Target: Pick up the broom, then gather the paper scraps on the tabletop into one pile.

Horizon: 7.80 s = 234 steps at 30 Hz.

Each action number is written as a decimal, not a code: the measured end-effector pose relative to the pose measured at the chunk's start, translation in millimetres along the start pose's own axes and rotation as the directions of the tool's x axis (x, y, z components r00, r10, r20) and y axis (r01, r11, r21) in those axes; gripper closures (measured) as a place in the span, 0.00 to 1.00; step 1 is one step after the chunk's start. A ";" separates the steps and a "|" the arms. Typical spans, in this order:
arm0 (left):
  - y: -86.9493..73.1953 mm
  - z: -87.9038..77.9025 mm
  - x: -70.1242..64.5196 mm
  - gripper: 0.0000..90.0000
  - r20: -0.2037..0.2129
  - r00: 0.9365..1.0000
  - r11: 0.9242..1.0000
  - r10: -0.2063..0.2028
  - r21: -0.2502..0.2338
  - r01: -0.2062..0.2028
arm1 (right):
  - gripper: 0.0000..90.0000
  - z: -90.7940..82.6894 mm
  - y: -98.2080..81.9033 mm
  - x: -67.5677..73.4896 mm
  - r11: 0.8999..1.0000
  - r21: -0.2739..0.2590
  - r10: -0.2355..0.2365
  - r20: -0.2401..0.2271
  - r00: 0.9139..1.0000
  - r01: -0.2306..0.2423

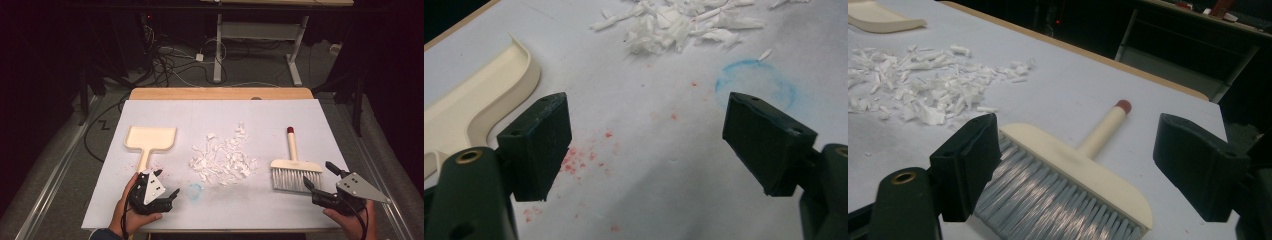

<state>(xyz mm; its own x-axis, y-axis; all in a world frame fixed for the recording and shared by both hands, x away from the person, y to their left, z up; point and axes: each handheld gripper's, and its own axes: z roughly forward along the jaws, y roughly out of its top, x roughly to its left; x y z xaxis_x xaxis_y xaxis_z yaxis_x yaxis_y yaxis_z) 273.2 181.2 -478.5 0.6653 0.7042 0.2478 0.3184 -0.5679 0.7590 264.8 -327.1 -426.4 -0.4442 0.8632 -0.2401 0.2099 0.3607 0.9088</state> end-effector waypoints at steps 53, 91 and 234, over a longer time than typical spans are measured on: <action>-3.8 -2.1 -9.1 0.21 0.033 0.998 0.998 0.054 0.043 -0.056 | 0.79 180.7 22.5 -38.0 0.806 0.561 0.230 -0.001 0.973 -0.190; 57.9 -6.1 -47.5 0.22 0.199 0.980 0.989 -0.002 -0.141 0.031 | 0.79 41.6 87.7 -21.1 0.988 0.003 0.152 -0.211 0.966 -0.155; -9.1 -12.9 5.2 0.21 0.016 1.000 1.000 -0.014 -0.022 0.014 | 0.76 236.9 87.7 46.9 0.889 0.284 -0.316 -0.189 0.930 0.360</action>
<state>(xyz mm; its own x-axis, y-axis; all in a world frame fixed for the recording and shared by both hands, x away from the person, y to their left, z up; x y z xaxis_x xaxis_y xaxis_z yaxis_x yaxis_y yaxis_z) 265.1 195.5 -476.3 0.6713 0.7053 0.2277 0.3132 -0.5484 0.7753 468.7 -171.3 -438.8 -0.6440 0.6217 -0.4458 0.2742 0.7316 0.6242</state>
